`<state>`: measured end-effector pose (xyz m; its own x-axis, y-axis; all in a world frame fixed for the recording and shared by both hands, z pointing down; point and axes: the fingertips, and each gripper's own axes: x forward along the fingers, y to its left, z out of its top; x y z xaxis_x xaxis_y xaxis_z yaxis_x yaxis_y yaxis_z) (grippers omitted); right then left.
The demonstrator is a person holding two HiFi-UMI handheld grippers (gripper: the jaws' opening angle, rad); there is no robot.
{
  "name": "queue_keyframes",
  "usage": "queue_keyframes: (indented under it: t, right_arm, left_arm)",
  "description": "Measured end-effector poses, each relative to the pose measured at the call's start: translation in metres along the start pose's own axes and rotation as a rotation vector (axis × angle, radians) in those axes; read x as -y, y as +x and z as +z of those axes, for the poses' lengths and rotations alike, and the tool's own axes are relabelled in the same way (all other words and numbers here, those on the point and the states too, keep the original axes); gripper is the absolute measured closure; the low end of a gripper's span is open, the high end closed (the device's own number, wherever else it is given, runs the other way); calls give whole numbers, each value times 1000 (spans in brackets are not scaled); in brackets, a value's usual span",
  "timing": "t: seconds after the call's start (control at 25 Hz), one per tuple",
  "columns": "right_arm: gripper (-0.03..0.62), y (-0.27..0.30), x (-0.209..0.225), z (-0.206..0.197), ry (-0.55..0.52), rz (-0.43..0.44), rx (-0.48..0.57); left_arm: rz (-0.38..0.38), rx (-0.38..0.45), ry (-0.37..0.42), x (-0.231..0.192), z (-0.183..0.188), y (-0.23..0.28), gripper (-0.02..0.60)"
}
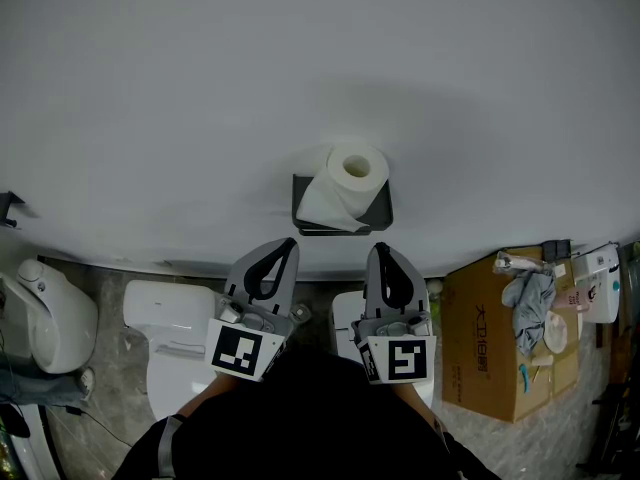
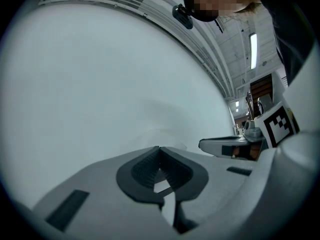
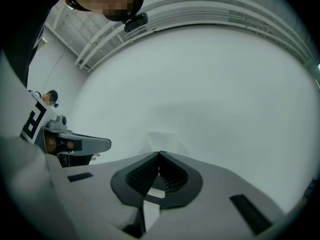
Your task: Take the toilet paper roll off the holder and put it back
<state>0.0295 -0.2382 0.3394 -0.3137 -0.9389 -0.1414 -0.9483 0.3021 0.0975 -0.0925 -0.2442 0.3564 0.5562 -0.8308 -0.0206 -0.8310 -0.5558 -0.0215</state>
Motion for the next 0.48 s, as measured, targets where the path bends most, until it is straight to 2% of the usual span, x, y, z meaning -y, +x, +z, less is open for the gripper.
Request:
queue_keyframes:
  t: [0.48]
  right_arm:
    - [572, 1, 1, 0, -2, 16, 3]
  left_arm:
    - [-3, 3, -4, 3, 0, 2, 575]
